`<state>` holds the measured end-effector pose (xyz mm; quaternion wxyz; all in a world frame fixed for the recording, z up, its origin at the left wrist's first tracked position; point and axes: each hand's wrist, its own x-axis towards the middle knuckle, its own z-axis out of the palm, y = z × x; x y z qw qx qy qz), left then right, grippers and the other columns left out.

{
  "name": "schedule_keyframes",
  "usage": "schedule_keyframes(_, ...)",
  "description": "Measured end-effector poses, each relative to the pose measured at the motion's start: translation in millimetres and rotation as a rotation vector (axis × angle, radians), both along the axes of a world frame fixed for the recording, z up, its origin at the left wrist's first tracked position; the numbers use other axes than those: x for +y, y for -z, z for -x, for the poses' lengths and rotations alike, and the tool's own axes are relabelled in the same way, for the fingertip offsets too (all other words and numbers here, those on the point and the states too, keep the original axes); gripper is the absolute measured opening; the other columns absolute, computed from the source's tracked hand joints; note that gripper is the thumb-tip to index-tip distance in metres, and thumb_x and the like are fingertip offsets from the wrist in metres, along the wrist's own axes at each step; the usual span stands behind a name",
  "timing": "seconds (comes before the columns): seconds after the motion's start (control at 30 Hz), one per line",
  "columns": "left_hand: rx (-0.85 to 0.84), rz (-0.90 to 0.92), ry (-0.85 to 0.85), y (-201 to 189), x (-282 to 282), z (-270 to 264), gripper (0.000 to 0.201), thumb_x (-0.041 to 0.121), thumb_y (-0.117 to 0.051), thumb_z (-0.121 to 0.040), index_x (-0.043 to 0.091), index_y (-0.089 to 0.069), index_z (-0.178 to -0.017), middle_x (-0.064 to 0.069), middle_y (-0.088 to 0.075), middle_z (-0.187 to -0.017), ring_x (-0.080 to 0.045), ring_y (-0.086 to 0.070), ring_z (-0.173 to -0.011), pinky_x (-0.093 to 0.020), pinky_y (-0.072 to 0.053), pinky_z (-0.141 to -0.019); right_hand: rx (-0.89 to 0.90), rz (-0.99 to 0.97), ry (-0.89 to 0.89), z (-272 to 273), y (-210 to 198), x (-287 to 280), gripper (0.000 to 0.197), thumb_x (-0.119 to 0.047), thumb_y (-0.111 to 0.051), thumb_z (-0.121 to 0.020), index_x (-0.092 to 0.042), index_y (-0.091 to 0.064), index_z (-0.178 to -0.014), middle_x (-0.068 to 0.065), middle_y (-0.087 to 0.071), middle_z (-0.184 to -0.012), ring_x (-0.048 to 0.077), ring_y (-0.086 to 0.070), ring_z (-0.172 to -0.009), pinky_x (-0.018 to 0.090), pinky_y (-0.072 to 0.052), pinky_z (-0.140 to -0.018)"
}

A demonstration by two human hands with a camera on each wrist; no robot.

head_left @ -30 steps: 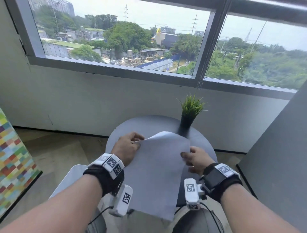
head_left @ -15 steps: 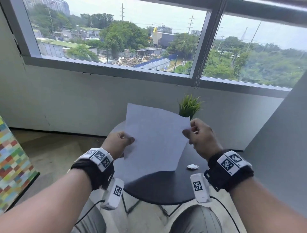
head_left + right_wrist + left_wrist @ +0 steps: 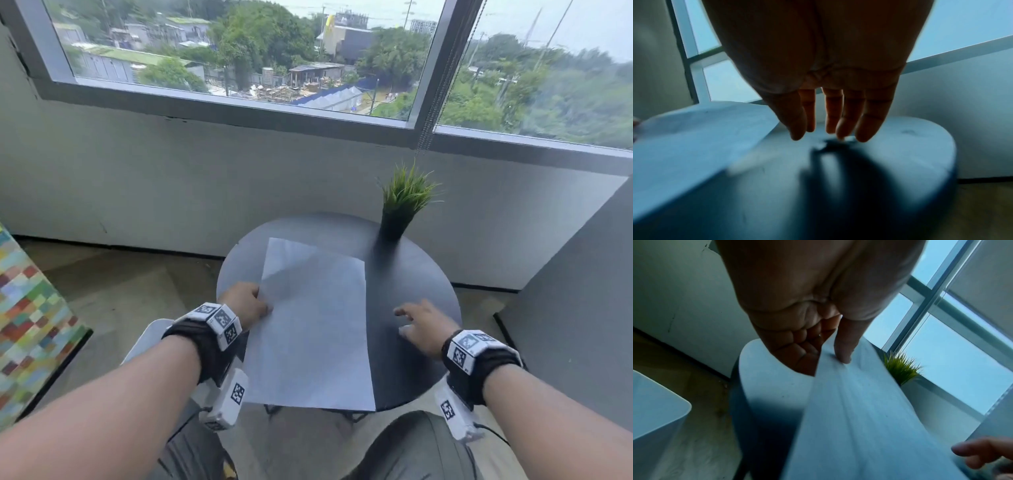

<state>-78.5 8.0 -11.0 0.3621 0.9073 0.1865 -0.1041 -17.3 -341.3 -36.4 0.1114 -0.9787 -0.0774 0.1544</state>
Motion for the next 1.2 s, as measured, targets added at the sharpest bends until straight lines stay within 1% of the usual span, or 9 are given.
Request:
schedule_keyframes(0.1,0.062,-0.146,0.031,9,1,-2,0.036,0.025,-0.068,-0.087,0.019,-0.062,-0.122,-0.005,-0.066,-0.119,-0.026,-0.06,-0.098,-0.025,-0.043,-0.073,-0.087,0.026,-0.011,1,24,-8,0.03,-0.024,-0.055,-0.09,-0.034,-0.061,-0.117,0.0,-0.047,-0.112,0.03,-0.05,-0.108,0.039,-0.044,-0.097)
schedule_keyframes(0.2,0.047,-0.259,0.068,13,3,-7,0.078,0.037,-0.069,-0.087,0.024,-0.028,-0.152,-0.008,-0.041,-0.148,-0.028,-0.045,-0.13,-0.033,-0.041,-0.099,-0.081,-0.011,-0.005,-4,20,-12,0.012,-0.026,-0.06,-0.088,-0.028,-0.061,-0.099,0.0,-0.048,-0.102,0.028,-0.053,-0.102,0.036,-0.045,-0.091)
schedule_keyframes(0.27,-0.01,-0.376,0.191,10,-5,-10,0.079,0.043,-0.066,-0.088,0.03,-0.023,-0.153,-0.003,-0.028,-0.153,-0.026,-0.034,-0.139,-0.039,-0.037,-0.108,-0.052,0.026,-0.027,-10,11,-11,0.008,-0.029,-0.062,-0.088,-0.024,-0.055,-0.091,0.002,-0.052,-0.1,0.026,-0.053,-0.099,0.033,-0.043,-0.085)
schedule_keyframes(0.37,-0.047,-0.427,0.428,8,-29,-14,0.076,0.051,-0.062,-0.087,0.038,-0.024,-0.151,0.007,-0.023,-0.155,-0.02,-0.024,-0.143,-0.045,-0.036,-0.109,-0.064,-0.038,0.005,-18,-7,4,0.016,-0.03,-0.059,-0.09,-0.018,-0.051,-0.083,0.002,-0.063,-0.085,0.025,-0.057,-0.085,0.031,-0.041,-0.07)
schedule_keyframes(0.47,0.013,-0.472,0.614,19,-54,-19,0.093,0.067,-0.06,-0.082,0.038,-0.012,-0.155,0.006,-0.003,-0.164,-0.019,-0.006,-0.15,-0.046,-0.023,-0.118,-0.047,-0.236,0.029,-19,-21,33,0.012,-0.029,-0.058,-0.091,-0.02,-0.054,-0.084,0.001,-0.068,-0.067,0.018,-0.063,-0.065,0.028,-0.047,-0.059)
schedule_keyframes(0.6,0.086,-0.588,0.717,35,-72,-13,0.112,0.083,-0.055,-0.071,0.033,-0.003,-0.156,0.001,0.01,-0.165,-0.021,0.005,-0.151,-0.051,-0.013,-0.12,0.028,-0.411,-0.039,-13,-25,75,0.006,-0.023,-0.063,-0.087,-0.017,-0.062,-0.088,0.0,-0.068,-0.064,0.012,-0.059,-0.05,0.016,-0.041,-0.045)
schedule_keyframes(0.8,0.069,-0.634,0.731,44,-82,6,0.115,0.091,-0.045,-0.067,0.033,-0.002,-0.155,-0.002,0.008,-0.165,-0.027,0.002,-0.15,-0.057,-0.015,-0.115,0.113,-0.24,-0.208,-12,0,98,0.021,-0.026,-0.064,-0.086,-0.022,-0.063,-0.107,-0.007,-0.06,-0.087,0.016,-0.058,-0.08,0.023,-0.041,-0.071)
schedule_keyframes(0.97,-0.022,-0.643,0.727,39,-79,10,0.092,0.081,-0.047,-0.078,0.032,-0.022,-0.152,-0.002,-0.013,-0.161,-0.028,-0.018,-0.142,-0.05,-0.028,-0.109,0.09,-0.123,-0.185,-18,4,95,0.021,-0.03,-0.063,-0.086,-0.023,-0.06,-0.106,-0.003,-0.059,-0.098,0.02,-0.057,-0.091,0.03,-0.048,-0.082)
schedule_keyframes(1.2,0.082,-0.568,0.497,38,-33,16,0.079,0.067,-0.041,-0.09,0.032,-0.015,-0.155,0.001,-0.003,-0.165,-0.022,-0.005,-0.149,-0.042,-0.016,-0.119,0.047,-0.055,-0.168,-23,-6,90,0.022,-0.02,-0.051,-0.091,-0.022,-0.06,-0.111,0.001,-0.059,-0.114,0.023,-0.055,-0.106,0.034,-0.047,-0.09)
